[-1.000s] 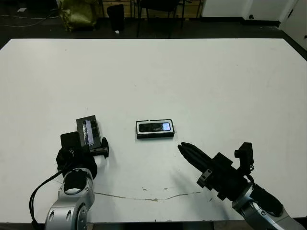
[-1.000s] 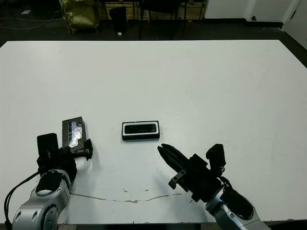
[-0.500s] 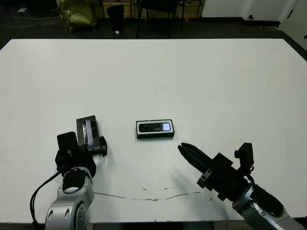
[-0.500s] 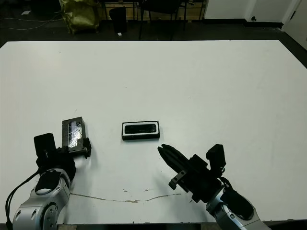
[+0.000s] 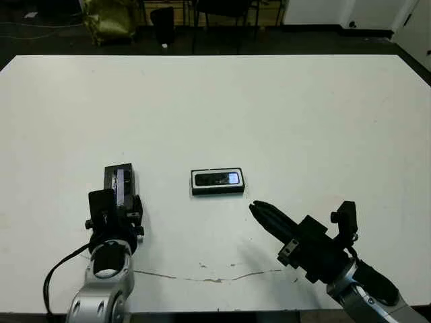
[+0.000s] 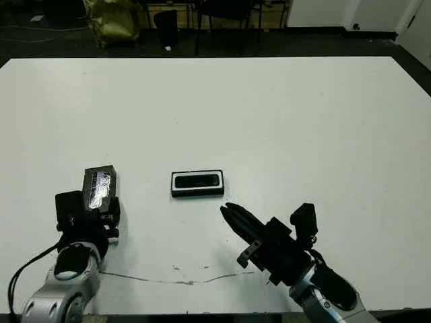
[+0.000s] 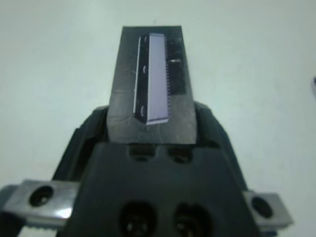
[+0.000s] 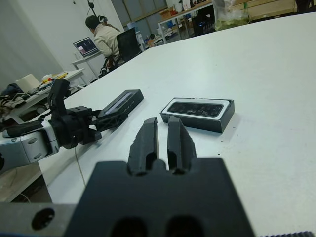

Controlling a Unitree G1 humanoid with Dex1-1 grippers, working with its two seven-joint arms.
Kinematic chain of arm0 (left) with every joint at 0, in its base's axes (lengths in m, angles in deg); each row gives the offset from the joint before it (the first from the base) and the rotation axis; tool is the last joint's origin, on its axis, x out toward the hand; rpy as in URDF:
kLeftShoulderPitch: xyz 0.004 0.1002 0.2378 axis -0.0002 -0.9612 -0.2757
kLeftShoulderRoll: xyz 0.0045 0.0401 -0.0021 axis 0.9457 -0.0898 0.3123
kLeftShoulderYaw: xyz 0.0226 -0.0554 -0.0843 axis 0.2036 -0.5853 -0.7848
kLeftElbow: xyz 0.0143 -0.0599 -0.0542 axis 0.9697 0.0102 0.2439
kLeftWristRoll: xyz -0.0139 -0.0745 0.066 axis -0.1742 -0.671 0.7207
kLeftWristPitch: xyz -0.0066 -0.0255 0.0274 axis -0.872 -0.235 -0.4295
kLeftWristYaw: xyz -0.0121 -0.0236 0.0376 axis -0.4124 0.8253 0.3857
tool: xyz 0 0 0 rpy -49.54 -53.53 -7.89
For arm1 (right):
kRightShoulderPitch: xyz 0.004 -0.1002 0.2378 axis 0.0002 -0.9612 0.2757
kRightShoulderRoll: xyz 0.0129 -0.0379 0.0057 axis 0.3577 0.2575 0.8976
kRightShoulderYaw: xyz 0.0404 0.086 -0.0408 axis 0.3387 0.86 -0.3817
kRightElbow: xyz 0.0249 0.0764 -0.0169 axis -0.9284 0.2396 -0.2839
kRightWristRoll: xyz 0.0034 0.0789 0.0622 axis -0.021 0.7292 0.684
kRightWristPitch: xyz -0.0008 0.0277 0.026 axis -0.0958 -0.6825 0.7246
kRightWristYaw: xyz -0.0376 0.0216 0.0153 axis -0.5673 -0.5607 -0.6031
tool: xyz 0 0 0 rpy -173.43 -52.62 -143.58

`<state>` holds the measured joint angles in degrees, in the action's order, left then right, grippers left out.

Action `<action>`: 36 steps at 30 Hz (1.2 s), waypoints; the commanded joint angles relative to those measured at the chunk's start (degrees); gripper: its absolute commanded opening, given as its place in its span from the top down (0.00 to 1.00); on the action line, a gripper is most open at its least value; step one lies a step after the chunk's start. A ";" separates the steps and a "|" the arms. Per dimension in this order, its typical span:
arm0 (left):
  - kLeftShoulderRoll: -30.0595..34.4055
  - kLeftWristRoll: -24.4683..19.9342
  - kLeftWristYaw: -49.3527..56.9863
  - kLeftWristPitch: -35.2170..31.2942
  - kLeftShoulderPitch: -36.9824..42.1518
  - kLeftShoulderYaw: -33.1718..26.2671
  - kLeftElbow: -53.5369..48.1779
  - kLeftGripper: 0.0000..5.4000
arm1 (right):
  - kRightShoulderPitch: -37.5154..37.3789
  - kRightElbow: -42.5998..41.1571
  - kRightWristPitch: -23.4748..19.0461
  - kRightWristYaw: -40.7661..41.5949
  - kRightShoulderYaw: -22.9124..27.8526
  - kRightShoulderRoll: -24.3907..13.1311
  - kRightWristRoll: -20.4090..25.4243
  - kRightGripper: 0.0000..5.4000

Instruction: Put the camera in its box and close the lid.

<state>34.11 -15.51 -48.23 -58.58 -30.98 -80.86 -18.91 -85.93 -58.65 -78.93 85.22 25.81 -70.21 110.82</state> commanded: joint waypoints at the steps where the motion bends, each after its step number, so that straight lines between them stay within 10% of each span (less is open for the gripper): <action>1: 3.73 0.49 -3.01 -4.51 -5.65 0.12 2.38 0.55 | -0.42 0.08 -1.87 -0.66 0.62 -0.36 1.17 1.00; 11: 8.83 -3.42 -10.55 -7.06 -6.23 -6.83 -7.89 0.55 | -1.01 0.98 -1.02 -0.29 0.58 -0.58 0.70 1.00; 22: 20.74 -21.94 -28.09 -7.05 7.31 -23.97 -9.81 0.55 | -1.44 0.10 -1.90 -0.99 1.71 -1.90 -0.44 1.00; 36: 43.21 -22.02 -45.46 2.45 29.90 -9.74 4.01 0.55 | 5.51 -1.03 -9.11 -6.19 9.44 -4.80 4.75 1.00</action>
<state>75.36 -38.28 -92.09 -56.54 -2.60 -93.01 -16.51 -81.25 -59.27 -85.43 80.53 33.82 -73.25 115.23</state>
